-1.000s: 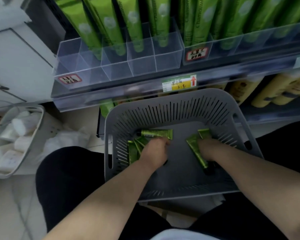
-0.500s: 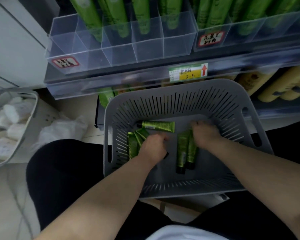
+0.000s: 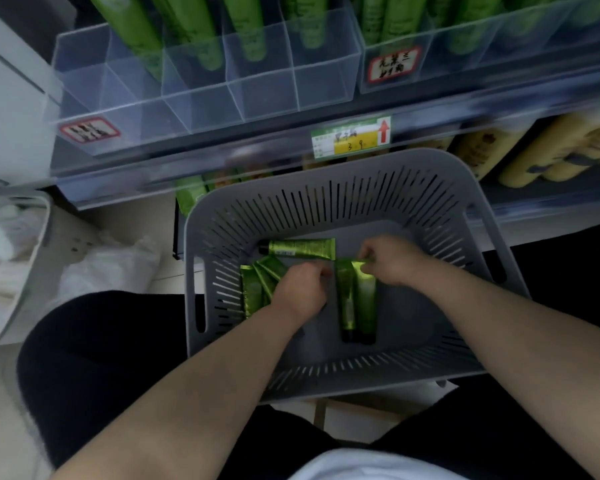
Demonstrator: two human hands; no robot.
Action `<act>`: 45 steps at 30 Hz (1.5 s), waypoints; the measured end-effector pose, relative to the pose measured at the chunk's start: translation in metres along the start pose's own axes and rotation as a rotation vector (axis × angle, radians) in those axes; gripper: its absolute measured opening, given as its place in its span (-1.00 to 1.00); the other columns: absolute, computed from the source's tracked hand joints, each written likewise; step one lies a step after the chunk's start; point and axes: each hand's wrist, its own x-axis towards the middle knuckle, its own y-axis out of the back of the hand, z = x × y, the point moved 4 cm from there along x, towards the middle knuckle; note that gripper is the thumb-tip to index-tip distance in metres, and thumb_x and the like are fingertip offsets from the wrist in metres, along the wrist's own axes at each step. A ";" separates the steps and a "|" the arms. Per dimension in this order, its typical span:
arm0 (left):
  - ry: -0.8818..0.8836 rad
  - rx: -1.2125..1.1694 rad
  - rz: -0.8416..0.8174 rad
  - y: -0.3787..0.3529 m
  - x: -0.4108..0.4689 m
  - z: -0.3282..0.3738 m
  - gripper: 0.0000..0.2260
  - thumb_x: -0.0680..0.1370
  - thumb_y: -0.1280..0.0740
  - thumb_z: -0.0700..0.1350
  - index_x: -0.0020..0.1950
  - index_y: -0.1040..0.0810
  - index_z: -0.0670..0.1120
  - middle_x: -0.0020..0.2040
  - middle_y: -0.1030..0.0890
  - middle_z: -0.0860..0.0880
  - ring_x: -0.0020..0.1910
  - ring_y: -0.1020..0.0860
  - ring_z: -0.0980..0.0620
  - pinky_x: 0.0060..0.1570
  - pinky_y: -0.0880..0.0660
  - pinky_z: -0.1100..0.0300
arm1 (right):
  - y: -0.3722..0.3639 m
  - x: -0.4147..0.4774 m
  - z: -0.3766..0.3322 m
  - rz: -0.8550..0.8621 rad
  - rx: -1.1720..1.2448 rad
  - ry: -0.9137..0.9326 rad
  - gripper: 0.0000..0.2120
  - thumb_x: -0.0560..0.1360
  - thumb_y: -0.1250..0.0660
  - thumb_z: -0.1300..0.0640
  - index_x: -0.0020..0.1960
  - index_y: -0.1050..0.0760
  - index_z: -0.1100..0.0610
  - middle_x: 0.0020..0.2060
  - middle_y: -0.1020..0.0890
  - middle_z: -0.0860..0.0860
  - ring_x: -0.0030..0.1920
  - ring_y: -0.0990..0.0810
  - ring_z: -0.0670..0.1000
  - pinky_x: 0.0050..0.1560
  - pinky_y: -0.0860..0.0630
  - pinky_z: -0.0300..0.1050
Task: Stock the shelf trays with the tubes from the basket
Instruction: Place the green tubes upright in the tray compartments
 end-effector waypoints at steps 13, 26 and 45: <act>0.132 0.088 -0.126 -0.020 0.033 0.038 -0.66 0.57 -0.22 -0.24 0.35 -0.36 -0.12 0.16 -0.53 -0.21 0.14 -0.53 -0.16 0.01 -0.51 0.08 | 0.063 -0.064 0.000 0.076 -0.347 0.081 -0.73 0.54 -0.27 0.20 0.18 -0.51 -0.07 0.10 -0.56 0.00 0.03 -0.53 0.04 -0.16 -0.38 -0.15; 0.178 0.355 -0.154 -0.026 0.042 0.047 -0.60 0.56 -0.24 -0.09 0.37 -0.28 -0.14 0.28 -0.42 -0.20 0.21 -0.46 -0.15 0.08 -0.47 0.07 | 0.060 -0.051 0.000 0.067 -0.329 0.110 -0.74 0.51 -0.27 0.20 0.17 -0.52 -0.01 0.07 -0.53 0.02 0.06 -0.49 0.06 -0.17 -0.29 -0.14; 0.051 -0.146 0.251 0.080 -0.031 0.028 -0.85 0.56 -0.22 -0.28 0.01 -0.57 -0.14 -0.09 -0.59 -0.06 -0.09 -0.54 0.01 -0.22 -0.34 0.30 | 0.056 -0.083 -0.051 0.330 -0.205 0.441 -0.75 0.57 -0.24 0.11 0.18 -0.50 -0.15 0.05 -0.57 -0.11 0.07 -0.53 -0.02 -0.11 -0.47 -0.10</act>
